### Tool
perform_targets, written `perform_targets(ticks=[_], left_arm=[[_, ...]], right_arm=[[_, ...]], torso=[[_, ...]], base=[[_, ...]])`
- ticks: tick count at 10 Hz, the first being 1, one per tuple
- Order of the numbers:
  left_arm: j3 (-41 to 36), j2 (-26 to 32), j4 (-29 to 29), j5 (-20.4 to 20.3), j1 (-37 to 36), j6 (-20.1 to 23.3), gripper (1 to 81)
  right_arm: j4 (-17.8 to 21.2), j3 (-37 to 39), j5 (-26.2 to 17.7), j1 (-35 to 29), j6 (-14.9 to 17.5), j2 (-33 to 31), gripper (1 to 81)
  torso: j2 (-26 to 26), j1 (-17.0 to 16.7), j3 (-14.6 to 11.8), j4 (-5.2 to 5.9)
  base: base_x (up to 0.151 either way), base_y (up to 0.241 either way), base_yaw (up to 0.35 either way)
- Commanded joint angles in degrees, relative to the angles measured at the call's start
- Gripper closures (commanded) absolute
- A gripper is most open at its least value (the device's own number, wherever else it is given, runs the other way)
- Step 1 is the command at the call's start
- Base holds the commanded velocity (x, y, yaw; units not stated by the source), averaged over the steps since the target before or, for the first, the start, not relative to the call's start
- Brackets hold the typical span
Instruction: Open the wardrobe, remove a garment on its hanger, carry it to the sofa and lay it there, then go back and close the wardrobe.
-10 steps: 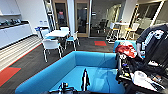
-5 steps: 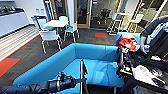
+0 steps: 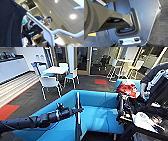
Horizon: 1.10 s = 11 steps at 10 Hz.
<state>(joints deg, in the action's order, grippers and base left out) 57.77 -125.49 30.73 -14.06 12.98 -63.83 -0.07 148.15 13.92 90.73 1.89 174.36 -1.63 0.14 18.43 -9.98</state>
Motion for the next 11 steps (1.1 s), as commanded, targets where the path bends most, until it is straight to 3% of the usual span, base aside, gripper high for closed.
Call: perform_targets(ticks=[1, 6, 11], left_arm=[[4.63, -4.15, 0.91, -3.08, -12.31, -4.37, 81.1], [14.02, -16.37, -0.85, -2.29, -17.33, -5.16, 81.1], [23.26, -14.71, -0.94, -0.8, -20.66, -7.27, 81.1]], right_arm=[[-0.63, 0.28, -3.64, -0.24, 0.13, 0.66, 1.0], [-0.54, 2.39, -3.81, -0.42, 0.04, 1.72, 1.0], [-0.54, 2.39, -3.99, -0.59, 0.04, 1.8, 1.0]], torso=[[0.0, 0.0, 0.0, 0.0], [0.0, 0.0, 0.02, 0.0], [0.02, 0.0, 0.05, 0.0]], base=[[0.0, 0.0, 0.0], [0.0, 0.0, 0.0], [0.0, 0.0, 0.0]])
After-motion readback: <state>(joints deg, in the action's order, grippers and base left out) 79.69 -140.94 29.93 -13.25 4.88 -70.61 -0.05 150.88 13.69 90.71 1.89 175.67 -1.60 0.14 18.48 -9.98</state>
